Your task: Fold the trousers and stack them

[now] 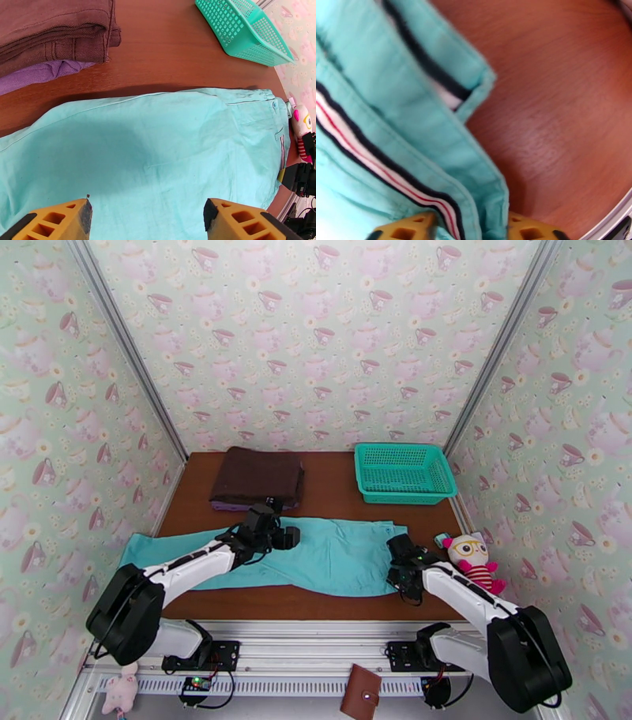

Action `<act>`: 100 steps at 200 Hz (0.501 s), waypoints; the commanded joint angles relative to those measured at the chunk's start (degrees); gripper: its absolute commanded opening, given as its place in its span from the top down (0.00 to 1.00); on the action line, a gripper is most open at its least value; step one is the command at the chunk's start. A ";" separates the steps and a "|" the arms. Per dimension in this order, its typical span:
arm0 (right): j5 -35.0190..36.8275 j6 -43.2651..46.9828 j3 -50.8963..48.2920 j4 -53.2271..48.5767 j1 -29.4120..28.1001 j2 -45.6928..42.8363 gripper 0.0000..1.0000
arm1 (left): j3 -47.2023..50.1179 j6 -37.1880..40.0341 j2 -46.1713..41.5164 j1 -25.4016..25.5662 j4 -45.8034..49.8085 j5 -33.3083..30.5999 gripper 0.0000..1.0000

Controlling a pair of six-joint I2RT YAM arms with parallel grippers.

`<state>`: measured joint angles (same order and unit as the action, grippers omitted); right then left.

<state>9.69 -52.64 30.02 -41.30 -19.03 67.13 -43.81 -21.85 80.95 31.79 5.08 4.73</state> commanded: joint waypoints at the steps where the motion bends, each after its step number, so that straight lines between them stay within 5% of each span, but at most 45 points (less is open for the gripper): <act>1: -0.37 -0.52 0.07 0.60 0.05 -2.33 0.89 | 1.26 -0.62 -1.93 -0.33 -0.80 0.75 0.22; 47: 4.82 9.05 14.19 -5.76 0.06 -4.57 1.00 | 2.02 4.22 -3.39 2.64 -3.01 7.03 0.24; 100: -4.68 23.11 32.48 1.63 0.04 5.39 1.00 | 2.33 8.82 -5.63 11.92 -2.90 2.42 0.24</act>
<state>9.21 -37.19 56.34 -44.36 -19.05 68.36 -42.06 -16.19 77.06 40.53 3.05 9.39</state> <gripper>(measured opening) 0.078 0.758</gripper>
